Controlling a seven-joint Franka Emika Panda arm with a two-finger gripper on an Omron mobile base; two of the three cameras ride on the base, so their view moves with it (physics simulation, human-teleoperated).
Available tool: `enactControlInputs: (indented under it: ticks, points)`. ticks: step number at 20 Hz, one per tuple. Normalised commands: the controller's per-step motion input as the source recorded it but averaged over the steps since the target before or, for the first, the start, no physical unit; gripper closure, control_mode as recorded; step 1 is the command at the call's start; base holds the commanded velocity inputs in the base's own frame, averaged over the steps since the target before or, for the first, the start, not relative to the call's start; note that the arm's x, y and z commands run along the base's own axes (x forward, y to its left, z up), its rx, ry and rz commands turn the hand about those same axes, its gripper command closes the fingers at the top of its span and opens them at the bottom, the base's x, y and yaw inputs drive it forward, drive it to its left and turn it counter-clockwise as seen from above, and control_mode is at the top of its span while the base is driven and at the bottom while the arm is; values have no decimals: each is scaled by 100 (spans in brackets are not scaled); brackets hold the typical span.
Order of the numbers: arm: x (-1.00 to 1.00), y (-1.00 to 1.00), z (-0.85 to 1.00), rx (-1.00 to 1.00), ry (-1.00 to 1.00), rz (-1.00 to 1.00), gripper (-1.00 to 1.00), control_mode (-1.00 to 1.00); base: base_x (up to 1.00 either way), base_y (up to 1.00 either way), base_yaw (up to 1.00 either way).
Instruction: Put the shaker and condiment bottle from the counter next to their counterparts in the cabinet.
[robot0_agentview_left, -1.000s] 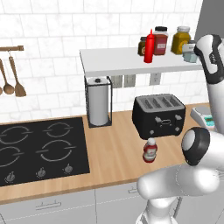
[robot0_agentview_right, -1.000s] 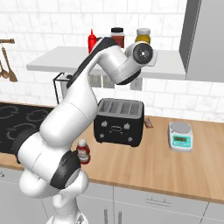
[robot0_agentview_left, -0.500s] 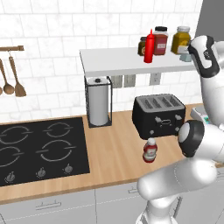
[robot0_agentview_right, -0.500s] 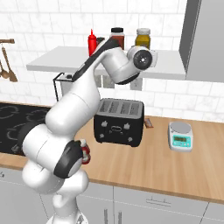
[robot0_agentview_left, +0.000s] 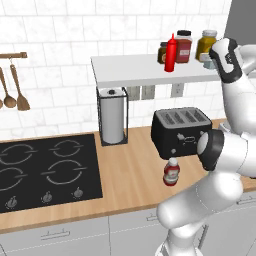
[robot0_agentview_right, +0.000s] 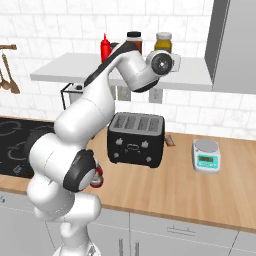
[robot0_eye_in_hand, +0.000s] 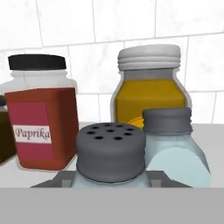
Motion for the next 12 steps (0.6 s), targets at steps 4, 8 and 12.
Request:
enactControlInputs:
  ticks: [4, 8, 12]
  points:
    - [14, -16, -1, -8, 1, 0, 100, -100, 0, 0, 0]
    - [0, -24, -8, 0, 2, -7, 100, -100, 0, 0, 0]
    - [-8, 0, -31, 0, -2, -17, -100, -100, 0, 0, 0]
